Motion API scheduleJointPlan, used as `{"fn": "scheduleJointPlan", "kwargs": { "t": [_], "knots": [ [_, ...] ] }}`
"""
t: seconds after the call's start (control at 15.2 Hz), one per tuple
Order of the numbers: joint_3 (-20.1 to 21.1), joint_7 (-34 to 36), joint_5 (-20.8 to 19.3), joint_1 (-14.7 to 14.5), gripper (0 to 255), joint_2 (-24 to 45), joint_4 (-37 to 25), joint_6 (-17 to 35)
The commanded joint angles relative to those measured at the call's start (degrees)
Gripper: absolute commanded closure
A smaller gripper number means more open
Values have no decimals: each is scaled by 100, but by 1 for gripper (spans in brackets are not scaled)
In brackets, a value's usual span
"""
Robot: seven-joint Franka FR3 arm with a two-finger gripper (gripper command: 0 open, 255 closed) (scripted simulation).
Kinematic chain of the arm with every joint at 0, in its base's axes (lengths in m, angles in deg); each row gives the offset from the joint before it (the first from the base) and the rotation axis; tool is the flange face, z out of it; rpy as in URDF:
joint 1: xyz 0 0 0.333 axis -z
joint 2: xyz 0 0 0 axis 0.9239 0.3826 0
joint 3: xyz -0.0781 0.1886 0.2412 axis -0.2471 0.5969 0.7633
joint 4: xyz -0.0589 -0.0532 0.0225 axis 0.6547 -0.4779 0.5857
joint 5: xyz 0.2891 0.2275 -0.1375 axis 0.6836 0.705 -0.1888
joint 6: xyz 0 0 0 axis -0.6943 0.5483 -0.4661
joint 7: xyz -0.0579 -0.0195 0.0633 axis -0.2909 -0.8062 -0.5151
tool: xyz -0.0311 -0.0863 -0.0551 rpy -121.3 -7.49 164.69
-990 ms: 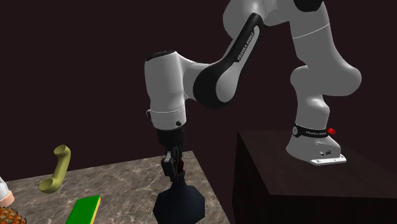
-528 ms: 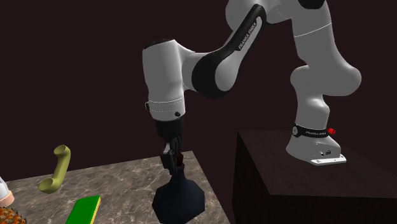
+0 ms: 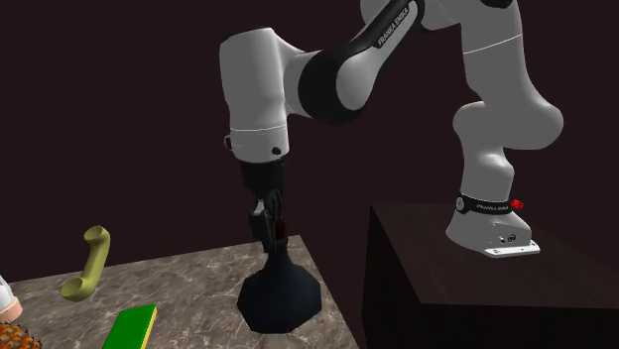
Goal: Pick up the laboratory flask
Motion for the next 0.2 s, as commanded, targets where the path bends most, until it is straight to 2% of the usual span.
{"fn": "scheduleJointPlan", "kwargs": {
  "t": [0.0, 0.13],
  "knots": [
    [22, -25, 44, 7, 255, -106, -42, -135],
    [23, -27, 47, 7, 255, -112, -45, -144]
  ]
}}
